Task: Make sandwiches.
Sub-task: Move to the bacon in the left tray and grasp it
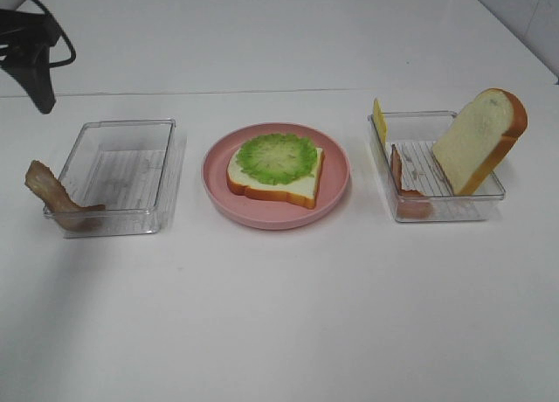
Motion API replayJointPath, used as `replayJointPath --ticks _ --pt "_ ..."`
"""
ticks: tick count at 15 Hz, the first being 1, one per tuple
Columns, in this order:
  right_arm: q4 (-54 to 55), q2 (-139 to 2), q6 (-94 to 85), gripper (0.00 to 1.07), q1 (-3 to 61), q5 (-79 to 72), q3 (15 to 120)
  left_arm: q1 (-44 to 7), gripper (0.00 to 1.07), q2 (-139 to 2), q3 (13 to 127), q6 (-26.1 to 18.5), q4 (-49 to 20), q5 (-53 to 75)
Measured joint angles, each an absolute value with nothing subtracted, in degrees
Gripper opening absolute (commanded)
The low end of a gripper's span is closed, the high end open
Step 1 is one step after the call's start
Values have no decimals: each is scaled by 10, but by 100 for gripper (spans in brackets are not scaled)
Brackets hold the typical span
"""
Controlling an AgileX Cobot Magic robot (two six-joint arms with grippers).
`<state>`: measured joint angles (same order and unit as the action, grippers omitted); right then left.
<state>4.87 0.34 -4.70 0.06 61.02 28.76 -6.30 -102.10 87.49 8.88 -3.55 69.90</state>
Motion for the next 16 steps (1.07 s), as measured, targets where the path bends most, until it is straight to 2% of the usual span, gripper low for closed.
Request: replayJointPath --ticks 6,16 --pt "49 3 -47 77 1 610 288 -58 78 -1043 827 118 -13 665" --pt "49 3 -47 77 1 610 288 -58 62 -1165 826 120 -13 568"
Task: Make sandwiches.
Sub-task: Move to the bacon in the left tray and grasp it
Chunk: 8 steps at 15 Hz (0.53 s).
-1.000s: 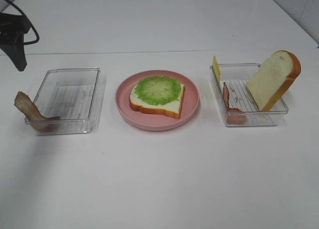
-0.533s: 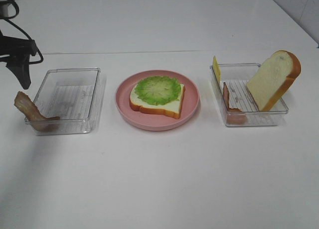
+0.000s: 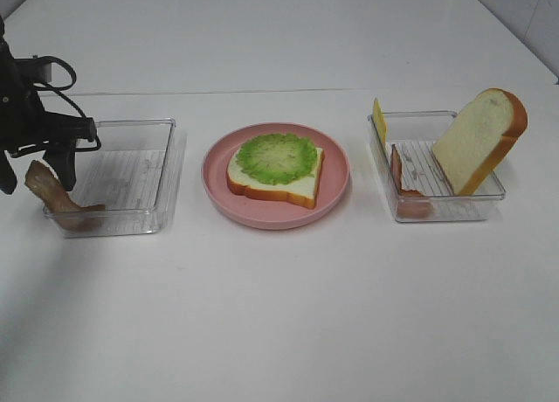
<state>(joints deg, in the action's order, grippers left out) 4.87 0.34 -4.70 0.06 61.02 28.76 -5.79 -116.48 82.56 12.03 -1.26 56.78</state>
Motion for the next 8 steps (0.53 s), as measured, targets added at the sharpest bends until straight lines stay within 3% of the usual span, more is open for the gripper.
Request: replayJointPath --ticks 8 --pt "49 3 -47 77 1 610 288 -58 8 -1165 826 126 -13 539"
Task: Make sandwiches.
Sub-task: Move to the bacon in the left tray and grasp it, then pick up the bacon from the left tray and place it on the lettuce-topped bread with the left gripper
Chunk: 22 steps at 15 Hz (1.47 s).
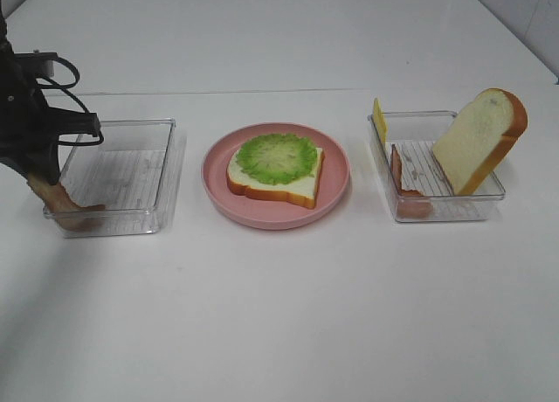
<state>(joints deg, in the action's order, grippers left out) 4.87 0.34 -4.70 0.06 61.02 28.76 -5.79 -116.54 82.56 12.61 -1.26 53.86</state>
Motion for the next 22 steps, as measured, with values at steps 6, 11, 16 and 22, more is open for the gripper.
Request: replayJointPath --ticks 6,11,16,22 --pt "49 3 -47 77 1 610 288 -58 0 -1165 826 118 -22 541" --pt "49 3 -47 77 1 610 288 -58 0 -1142 901 16 -207 553" --pt "49 3 -47 77 1 610 288 -80 0 -1142 926 -145 -450 532" --pt "49 3 -47 77 1 610 288 -173 0 -1150 933 -175 -533 375"
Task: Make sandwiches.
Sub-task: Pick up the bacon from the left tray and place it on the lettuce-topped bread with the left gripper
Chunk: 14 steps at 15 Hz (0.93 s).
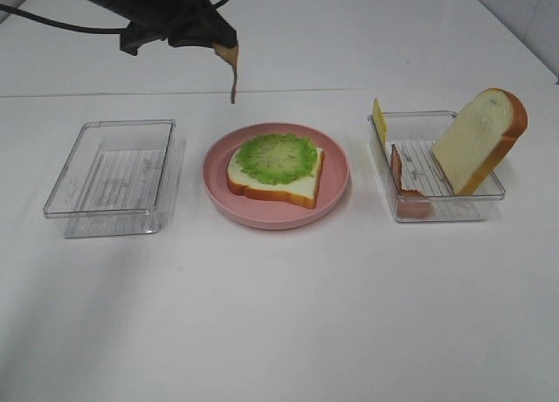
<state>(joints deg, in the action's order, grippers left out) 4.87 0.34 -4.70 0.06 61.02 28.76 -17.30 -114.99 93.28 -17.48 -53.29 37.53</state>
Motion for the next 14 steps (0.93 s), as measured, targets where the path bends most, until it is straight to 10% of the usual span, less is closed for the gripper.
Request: replayJointPath --ticks 14 --pt "49 3 -47 77 1 610 288 -231 0 -1351 1066 -168 -547 437"
